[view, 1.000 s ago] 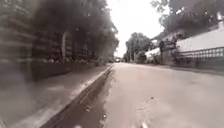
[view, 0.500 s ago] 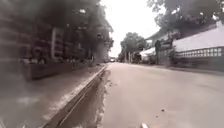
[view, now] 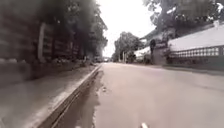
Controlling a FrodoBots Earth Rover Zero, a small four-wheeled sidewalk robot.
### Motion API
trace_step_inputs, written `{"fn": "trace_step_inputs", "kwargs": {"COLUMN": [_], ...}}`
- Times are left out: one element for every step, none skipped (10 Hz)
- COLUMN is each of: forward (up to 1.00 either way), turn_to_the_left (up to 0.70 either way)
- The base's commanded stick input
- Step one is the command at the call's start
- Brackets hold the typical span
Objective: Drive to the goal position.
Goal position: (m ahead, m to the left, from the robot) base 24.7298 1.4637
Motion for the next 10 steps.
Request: {"fn": "trace_step_inputs", "kwargs": {"forward": [1.00,1.00,1.00,1.00,1.00,1.00,1.00,1.00,1.00,1.00], "turn_to_the_left": [0.00,0.00,0.00,0.00,0.00,0.00,0.00,0.00,0.00,0.00]}}
